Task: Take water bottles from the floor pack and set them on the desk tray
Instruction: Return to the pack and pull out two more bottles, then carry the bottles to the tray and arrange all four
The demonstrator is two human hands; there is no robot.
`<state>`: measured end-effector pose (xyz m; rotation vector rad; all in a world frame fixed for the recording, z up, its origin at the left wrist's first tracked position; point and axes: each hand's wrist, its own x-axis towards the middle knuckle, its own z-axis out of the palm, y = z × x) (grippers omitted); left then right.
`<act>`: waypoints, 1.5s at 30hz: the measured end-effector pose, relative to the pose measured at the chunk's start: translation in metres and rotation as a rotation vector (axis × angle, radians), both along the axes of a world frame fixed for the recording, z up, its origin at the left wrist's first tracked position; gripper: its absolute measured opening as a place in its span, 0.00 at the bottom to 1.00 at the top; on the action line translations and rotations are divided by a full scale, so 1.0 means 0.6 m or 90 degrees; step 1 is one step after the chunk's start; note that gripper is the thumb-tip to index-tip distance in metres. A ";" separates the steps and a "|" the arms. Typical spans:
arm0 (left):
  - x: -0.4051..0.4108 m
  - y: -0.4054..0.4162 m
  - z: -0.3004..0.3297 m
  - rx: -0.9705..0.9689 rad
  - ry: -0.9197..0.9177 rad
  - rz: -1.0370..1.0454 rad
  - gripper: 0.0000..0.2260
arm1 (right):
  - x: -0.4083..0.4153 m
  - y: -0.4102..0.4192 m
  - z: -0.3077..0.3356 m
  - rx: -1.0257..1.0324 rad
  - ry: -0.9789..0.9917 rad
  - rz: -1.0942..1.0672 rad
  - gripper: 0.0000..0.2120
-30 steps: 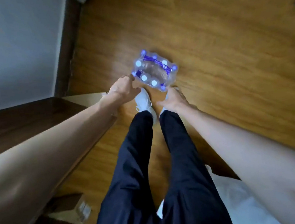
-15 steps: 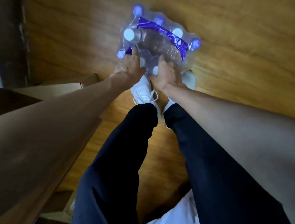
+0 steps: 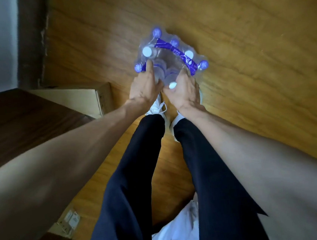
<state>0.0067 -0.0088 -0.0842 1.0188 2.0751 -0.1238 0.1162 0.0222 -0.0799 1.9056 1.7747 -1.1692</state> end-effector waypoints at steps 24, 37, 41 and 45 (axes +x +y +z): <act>0.106 -0.198 0.938 0.313 0.116 0.261 0.13 | 0.098 -0.062 0.909 0.223 0.161 0.538 0.16; 0.130 -0.515 1.091 0.312 0.229 0.567 0.18 | -0.014 -0.299 1.077 0.297 0.302 0.841 0.17; 0.141 -0.647 1.109 0.306 0.247 0.688 0.16 | -0.061 -0.411 1.090 0.285 0.340 0.939 0.18; 0.156 -0.774 1.124 0.287 0.264 0.790 0.14 | -0.094 -0.531 1.091 0.262 0.335 1.036 0.16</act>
